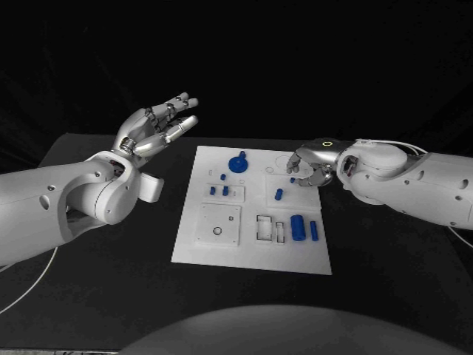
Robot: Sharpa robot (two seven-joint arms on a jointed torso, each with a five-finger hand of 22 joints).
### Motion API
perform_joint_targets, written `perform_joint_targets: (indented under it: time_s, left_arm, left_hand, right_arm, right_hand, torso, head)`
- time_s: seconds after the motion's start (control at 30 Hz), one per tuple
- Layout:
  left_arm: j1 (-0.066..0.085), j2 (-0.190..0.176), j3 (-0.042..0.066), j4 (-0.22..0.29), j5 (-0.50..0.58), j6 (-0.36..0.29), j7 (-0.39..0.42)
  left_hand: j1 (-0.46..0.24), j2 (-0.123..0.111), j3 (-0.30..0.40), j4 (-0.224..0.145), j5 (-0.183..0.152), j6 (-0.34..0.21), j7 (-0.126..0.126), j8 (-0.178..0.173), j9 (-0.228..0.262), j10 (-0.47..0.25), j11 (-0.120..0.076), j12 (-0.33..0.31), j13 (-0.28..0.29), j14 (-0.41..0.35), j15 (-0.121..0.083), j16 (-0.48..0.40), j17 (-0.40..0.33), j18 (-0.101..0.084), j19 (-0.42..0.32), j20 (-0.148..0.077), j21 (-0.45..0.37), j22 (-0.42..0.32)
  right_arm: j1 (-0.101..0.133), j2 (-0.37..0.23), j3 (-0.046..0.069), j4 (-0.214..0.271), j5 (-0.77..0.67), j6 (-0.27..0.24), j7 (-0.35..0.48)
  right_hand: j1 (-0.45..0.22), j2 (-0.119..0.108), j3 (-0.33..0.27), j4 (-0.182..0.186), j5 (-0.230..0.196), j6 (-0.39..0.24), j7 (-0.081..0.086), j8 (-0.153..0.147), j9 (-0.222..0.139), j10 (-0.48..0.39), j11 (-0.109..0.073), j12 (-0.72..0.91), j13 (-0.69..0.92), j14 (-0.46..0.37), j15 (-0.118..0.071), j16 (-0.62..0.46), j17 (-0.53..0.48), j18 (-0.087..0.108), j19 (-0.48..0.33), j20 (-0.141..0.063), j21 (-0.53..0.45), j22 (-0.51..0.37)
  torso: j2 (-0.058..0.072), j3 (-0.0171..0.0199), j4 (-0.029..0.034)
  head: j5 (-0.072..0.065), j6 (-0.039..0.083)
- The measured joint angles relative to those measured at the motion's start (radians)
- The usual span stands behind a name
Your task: Assemble the parts on the task board
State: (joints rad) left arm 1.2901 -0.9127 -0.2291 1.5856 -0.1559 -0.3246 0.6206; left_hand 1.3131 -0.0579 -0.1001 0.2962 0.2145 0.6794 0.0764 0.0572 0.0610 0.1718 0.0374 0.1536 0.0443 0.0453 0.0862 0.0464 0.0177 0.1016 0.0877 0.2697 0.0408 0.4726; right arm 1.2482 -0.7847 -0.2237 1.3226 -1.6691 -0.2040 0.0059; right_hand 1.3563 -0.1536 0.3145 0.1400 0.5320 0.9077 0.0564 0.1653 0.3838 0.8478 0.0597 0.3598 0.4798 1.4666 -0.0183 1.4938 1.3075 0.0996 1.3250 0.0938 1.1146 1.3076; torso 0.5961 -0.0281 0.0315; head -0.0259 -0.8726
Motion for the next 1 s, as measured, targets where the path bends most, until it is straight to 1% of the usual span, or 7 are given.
perform_joint_targets:
  time_s: [0.13, 0.17, 0.3, 0.43, 0.5, 0.77, 1.0]
  left_arm:
    - [-0.001, 0.001, -0.002, 0.000, -0.002, 0.013, -0.005]
    - [-0.001, 0.001, -0.002, 0.000, -0.002, 0.016, -0.006]
    - [-0.002, 0.001, -0.002, -0.001, -0.004, 0.023, -0.013]
    - [-0.003, 0.000, -0.003, 0.000, -0.006, 0.027, -0.019]
    - [-0.003, 0.000, -0.003, 0.000, -0.007, 0.028, -0.023]
    - [-0.003, -0.005, -0.003, 0.000, -0.010, 0.032, -0.034]
    - [-0.003, -0.007, -0.003, -0.002, -0.013, 0.034, -0.040]
  left_hand:
    - [0.015, 0.008, 0.004, -0.002, 0.006, 0.008, 0.004, 0.000, 0.001, -0.001, 0.001, 0.015, 0.000, 0.002, 0.005, 0.004, 0.000, 0.004, 0.002, 0.005, 0.000, -0.011]
    - [0.020, 0.013, 0.005, 0.000, 0.008, 0.009, 0.005, 0.000, 0.001, -0.004, 0.004, 0.019, 0.000, 0.002, 0.009, 0.004, 0.000, 0.015, 0.000, 0.007, 0.000, -0.012]
    - [0.042, 0.027, 0.005, 0.000, 0.029, 0.015, 0.007, 0.000, 0.001, -0.006, 0.006, 0.036, 0.000, 0.006, 0.012, 0.010, 0.001, 0.016, 0.007, 0.014, 0.000, -0.010]
    - [0.052, 0.036, 0.005, 0.000, 0.044, 0.019, 0.009, 0.000, 0.001, -0.009, 0.009, 0.052, 0.000, 0.011, 0.018, 0.019, 0.002, 0.017, 0.012, 0.020, 0.000, 0.000]
    - [0.064, 0.040, 0.005, 0.000, 0.053, 0.019, 0.009, 0.000, 0.001, -0.013, 0.013, 0.059, 0.000, 0.017, 0.023, 0.022, 0.003, 0.031, 0.022, 0.021, 0.002, 0.011]
    - [0.109, 0.065, 0.005, 0.000, 0.092, 0.025, 0.014, 0.000, 0.001, -0.016, 0.016, 0.094, 0.001, 0.036, 0.043, 0.045, 0.007, 0.031, 0.058, 0.024, 0.012, 0.043]
    - [0.140, 0.084, -0.001, -0.006, 0.136, 0.025, 0.014, 0.000, 0.001, -0.020, 0.020, 0.114, 0.001, 0.046, 0.061, 0.062, 0.009, 0.031, 0.091, 0.024, 0.017, 0.070]
  right_arm:
    - [-0.011, 0.003, 0.000, -0.008, -0.004, -0.016, 0.006]
    - [-0.013, 0.003, 0.000, -0.009, -0.006, -0.020, 0.006]
    - [-0.017, 0.005, 0.000, -0.013, -0.016, -0.037, 0.007]
    - [-0.018, 0.006, 0.000, -0.017, -0.030, -0.051, 0.005]
    - [-0.019, 0.008, 0.000, -0.023, -0.036, -0.056, 0.004]
    - [-0.030, 0.026, 0.000, -0.056, -0.048, -0.073, 0.002]
    - [-0.035, 0.047, 0.000, -0.083, -0.052, -0.077, 0.002]
  right_hand:
    - [0.001, -0.001, 0.005, -0.005, 0.014, 0.001, 0.000, 0.001, 0.013, 0.000, 0.000, 0.006, 0.009, 0.000, 0.000, 0.000, 0.000, 0.000, -0.003, -0.003, -0.007, 0.000]
    - [0.001, -0.001, 0.006, -0.006, 0.014, -0.003, -0.004, 0.001, 0.016, 0.000, 0.000, 0.006, 0.012, 0.000, 0.000, 0.000, 0.000, 0.000, -0.004, -0.004, -0.009, 0.000]
    - [0.001, -0.001, 0.007, -0.013, 0.022, -0.018, -0.019, 0.001, 0.031, -0.029, 0.007, 0.011, 0.025, 0.000, 0.000, -0.006, 0.000, 0.000, -0.015, -0.002, -0.024, 0.000]
    - [-0.004, -0.005, 0.013, -0.019, 0.026, -0.039, -0.046, -0.005, 0.040, -0.064, 0.008, 0.015, 0.038, 0.000, 0.000, -0.012, 0.000, 0.000, -0.027, 0.003, -0.034, 0.000]
    - [-0.012, 0.001, 0.013, -0.019, 0.026, -0.039, -0.046, -0.008, 0.040, -0.066, 0.010, 0.021, 0.042, 0.000, 0.000, -0.012, 0.000, 0.000, -0.027, 0.003, -0.034, 0.000]
    - [-0.023, 0.005, 0.025, -0.026, 0.020, -0.037, -0.033, -0.017, 0.043, -0.086, 0.012, 0.032, 0.057, -0.001, 0.001, -0.027, 0.000, 0.000, -0.047, 0.005, -0.065, 0.000]
    - [-0.028, 0.009, 0.034, -0.038, 0.024, 0.020, -0.026, 0.013, 0.072, -0.106, 0.012, 0.047, 0.071, -0.018, 0.011, -0.046, 0.000, 0.000, -0.075, 0.008, -0.107, 0.000]
  torso:
    - [0.000, -0.0003, -0.0012]
    - [0.001, -0.0003, -0.0013]
    - [0.001, -0.0011, -0.0017]
    - [0.002, -0.0023, -0.0012]
    - [0.002, -0.0029, -0.0013]
    - [0.003, -0.0035, -0.0025]
    - [0.004, -0.0048, -0.0046]
  head:
    - [0.006, 0.000]
    - [0.007, 0.000]
    - [0.007, 0.000]
    - [0.006, 0.000]
    - [0.006, 0.000]
    - [0.011, 0.000]
    - [0.021, 0.000]
